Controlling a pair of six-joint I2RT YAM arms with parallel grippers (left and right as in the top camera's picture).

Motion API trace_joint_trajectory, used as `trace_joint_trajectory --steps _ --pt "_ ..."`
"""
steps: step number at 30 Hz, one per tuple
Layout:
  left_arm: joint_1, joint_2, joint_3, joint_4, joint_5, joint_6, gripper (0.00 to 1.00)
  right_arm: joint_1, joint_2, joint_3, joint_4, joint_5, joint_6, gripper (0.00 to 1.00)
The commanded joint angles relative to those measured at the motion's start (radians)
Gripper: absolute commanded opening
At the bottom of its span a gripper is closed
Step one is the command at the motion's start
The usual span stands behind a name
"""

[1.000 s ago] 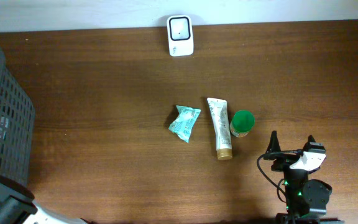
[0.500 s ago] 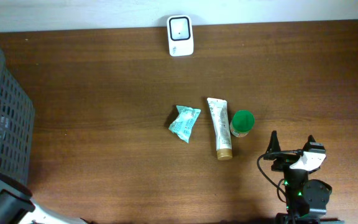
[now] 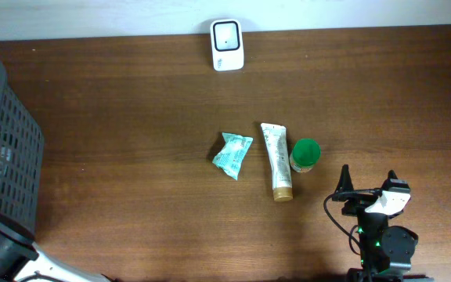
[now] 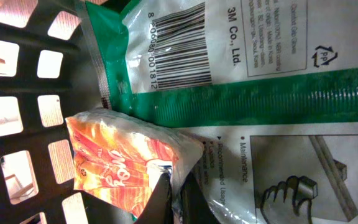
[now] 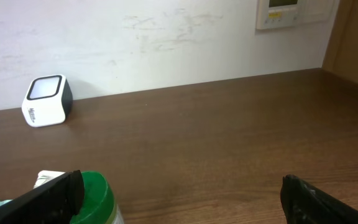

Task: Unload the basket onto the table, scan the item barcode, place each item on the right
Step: 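Reach left gripper into basket and grasp the orange tissue pack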

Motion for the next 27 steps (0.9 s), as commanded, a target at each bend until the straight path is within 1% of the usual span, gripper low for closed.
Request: trace_joint_trajectory --steps 1,8,12,18,22,27 --pt "0.001 0.012 0.013 -0.029 -0.003 -0.002 0.00 -0.005 -0.003 -0.005 -0.005 0.012 0.000 0.98" --pt "-0.009 -0.057 0.143 -0.123 0.062 -0.002 0.00 -0.005 -0.003 -0.005 -0.005 0.012 0.000 0.98" --pt "-0.013 -0.136 0.182 -0.119 0.142 -0.002 0.00 -0.005 -0.003 -0.005 -0.005 0.012 0.000 0.98" --pt "-0.048 -0.179 0.182 -0.114 0.148 -0.002 0.00 -0.005 -0.003 -0.005 -0.005 0.012 0.000 0.98" --pt "-0.106 -0.213 0.188 -0.097 0.144 -0.002 0.00 -0.005 -0.003 -0.005 -0.005 0.012 0.000 0.98" --pt "-0.177 -0.279 0.280 -0.085 0.141 -0.002 0.00 -0.005 -0.003 -0.005 -0.005 0.012 0.000 0.98"
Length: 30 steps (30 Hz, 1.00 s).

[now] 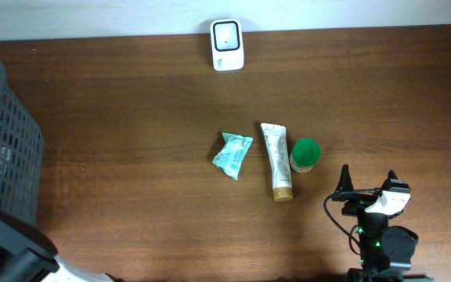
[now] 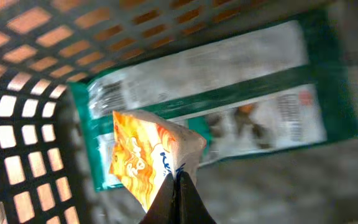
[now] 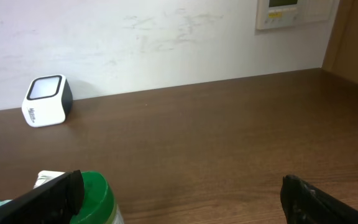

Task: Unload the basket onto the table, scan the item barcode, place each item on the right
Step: 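Reach left gripper into basket and grasp the orange tissue pack, then carry the orange tissue pack out and drop it left of the green packet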

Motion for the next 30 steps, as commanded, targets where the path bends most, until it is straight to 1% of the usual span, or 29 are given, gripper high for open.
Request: trace_joint_trajectory --steps 1,5,11,14,15,18,19,21,25,28,30 --pt "-0.051 -0.106 0.114 0.010 0.006 -0.002 0.00 -0.005 -0.003 -0.005 -0.005 0.012 0.000 0.98" --pt "-0.105 -0.192 0.158 0.016 0.007 -0.001 0.00 -0.005 -0.003 -0.005 -0.005 0.012 0.000 0.98" --pt "-0.209 -0.340 0.159 0.057 0.007 -0.001 0.00 -0.005 -0.003 -0.005 -0.005 0.012 0.000 0.98" --pt "-0.337 -0.410 0.159 0.013 0.007 -0.002 0.00 -0.005 -0.003 -0.005 -0.005 0.012 0.000 0.98" --pt "-0.425 -0.435 0.159 -0.027 0.008 -0.003 0.00 -0.005 -0.003 -0.005 -0.005 0.012 0.000 0.98" --pt "-0.566 -0.443 0.159 -0.105 0.011 -0.003 0.00 -0.005 -0.003 -0.005 -0.005 0.012 0.000 0.98" --pt "-0.638 -0.437 0.153 -0.141 0.011 -0.012 0.00 -0.005 -0.003 -0.005 -0.005 0.012 -0.001 0.98" --pt "-0.761 -0.418 0.132 -0.188 0.011 -0.021 0.00 -0.005 -0.003 -0.005 -0.005 0.012 0.000 0.98" --pt "-0.988 -0.356 0.045 -0.203 0.010 -0.041 0.00 -0.005 -0.003 -0.005 -0.005 0.012 0.000 0.98" --pt "-1.096 -0.279 -0.018 -0.197 0.011 -0.056 0.00 -0.005 -0.003 -0.005 -0.005 0.012 0.000 0.98" --pt "-1.143 -0.219 -0.048 -0.190 0.012 -0.063 0.00 -0.005 -0.003 -0.005 -0.005 0.012 0.000 0.98"
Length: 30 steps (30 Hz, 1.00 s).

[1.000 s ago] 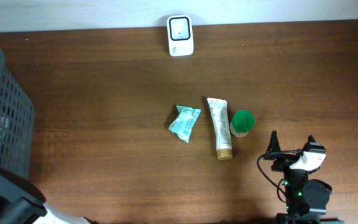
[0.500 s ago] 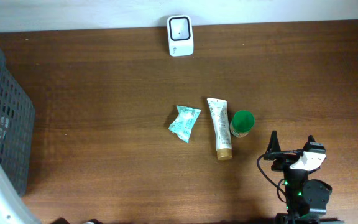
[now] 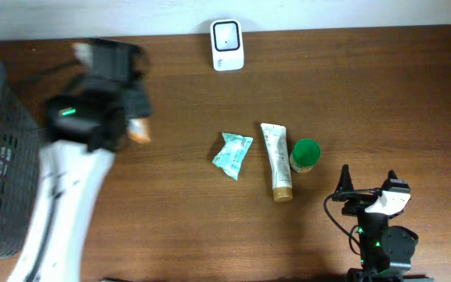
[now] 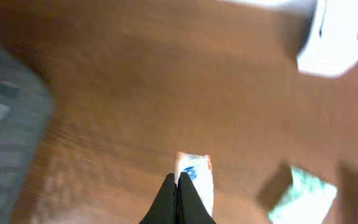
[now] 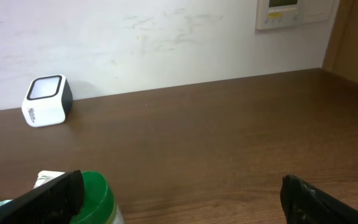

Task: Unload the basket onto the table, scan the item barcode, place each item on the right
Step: 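Carry the orange tissue pack out and drop it left of the green packet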

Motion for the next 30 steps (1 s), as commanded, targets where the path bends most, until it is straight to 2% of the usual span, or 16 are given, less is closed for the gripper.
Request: trace_joint_trajectory --steps 1,6,13,16,23,26,27,30 --pt "-0.099 0.127 -0.078 0.012 -0.002 -0.033 0.00 -0.005 -0.003 -0.005 -0.005 0.012 0.000 0.98" --pt "-0.192 0.321 -0.113 0.101 -0.002 -0.039 0.00 -0.005 -0.003 -0.005 -0.005 0.012 0.000 0.98" --pt "-0.201 0.394 -0.112 0.150 -0.009 -0.038 0.02 -0.005 -0.003 -0.005 -0.005 0.012 0.000 0.98" --pt "-0.187 0.393 -0.088 0.153 -0.009 -0.025 0.29 -0.005 -0.003 -0.005 -0.005 0.012 0.000 0.98" --pt "-0.120 0.368 0.159 0.055 -0.009 0.058 0.52 -0.005 -0.003 -0.005 -0.005 0.012 0.000 0.98" --pt "-0.051 0.335 0.341 -0.023 -0.009 0.107 0.66 -0.005 -0.003 -0.005 -0.005 0.012 0.000 0.98" --pt "-0.023 0.323 0.395 -0.044 -0.010 0.125 0.75 -0.005 -0.003 -0.005 -0.005 0.012 0.000 0.98" --pt "0.095 0.278 0.519 -0.090 -0.056 0.158 0.82 -0.005 -0.003 -0.005 -0.005 0.012 0.000 0.98"
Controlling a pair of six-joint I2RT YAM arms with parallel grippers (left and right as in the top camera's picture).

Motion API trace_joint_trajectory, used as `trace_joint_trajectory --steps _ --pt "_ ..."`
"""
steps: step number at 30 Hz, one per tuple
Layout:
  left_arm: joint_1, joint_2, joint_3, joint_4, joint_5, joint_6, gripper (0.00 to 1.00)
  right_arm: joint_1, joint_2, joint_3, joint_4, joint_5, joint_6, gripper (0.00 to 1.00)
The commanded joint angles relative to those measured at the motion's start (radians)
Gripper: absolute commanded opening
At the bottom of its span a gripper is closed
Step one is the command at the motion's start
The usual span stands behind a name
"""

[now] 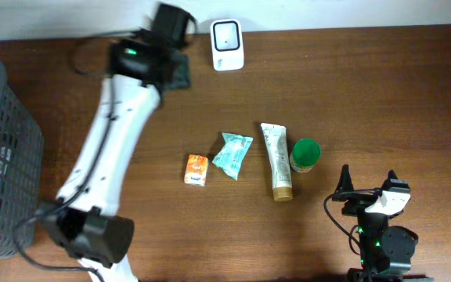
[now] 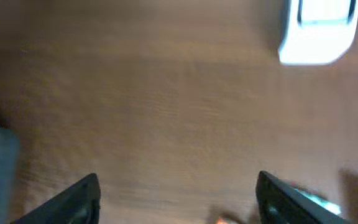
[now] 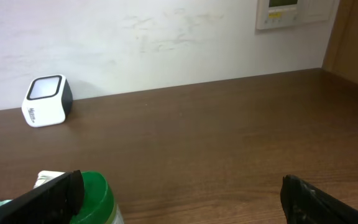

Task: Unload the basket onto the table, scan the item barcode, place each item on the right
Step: 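Carry the orange tissue pack out and drop it left of the green packet, then reach left gripper into basket and grasp the green 3M gloves bag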

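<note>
A small orange packet (image 1: 196, 169) lies flat on the wooden table, just left of a teal packet (image 1: 232, 154). The white barcode scanner (image 1: 227, 45) stands at the table's far edge, and shows again as the scanner (image 2: 319, 31) at the top right of the left wrist view. My left gripper (image 1: 177, 72) hovers left of the scanner, well above the orange packet; its jaws stand wide open and empty (image 2: 179, 199). An orange speck of the packet (image 2: 219, 219) shows at the bottom edge. My right gripper (image 1: 366, 184) rests open at the near right (image 3: 179, 199).
A cream tube (image 1: 276, 171) and a green-capped jar (image 1: 304, 154) lie right of the teal packet; the jar (image 3: 95, 199) is beside my right gripper's left finger. A dark mesh basket (image 1: 6, 157) stands at the left edge.
The left gripper, then shut on the orange packet over the table's left part, is now open near the scanner. The packet lies on the table beside the teal packet.
My left gripper was shut on the orange packet inside the basket, on a green-and-white package. Then it held the packet higher in the basket, then over the table. Now the packet lies beside the teal packet and the gripper is open. The right arm stayed still.
</note>
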Motion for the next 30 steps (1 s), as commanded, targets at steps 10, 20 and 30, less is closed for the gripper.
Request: trace_joint_trajectory --steps 10,20,30 --pt "0.601 -0.151 0.125 -0.059 -0.079 -0.067 0.99 -0.005 -0.003 -0.005 -0.005 0.012 0.000 0.98" --pt "0.927 -0.151 -0.088 -0.005 -0.005 -0.084 0.99 -0.005 -0.003 -0.005 -0.005 0.012 0.000 0.98" --pt "1.069 -0.140 -0.399 0.250 0.040 0.103 0.99 -0.005 -0.003 -0.005 -0.005 0.012 0.000 0.98"
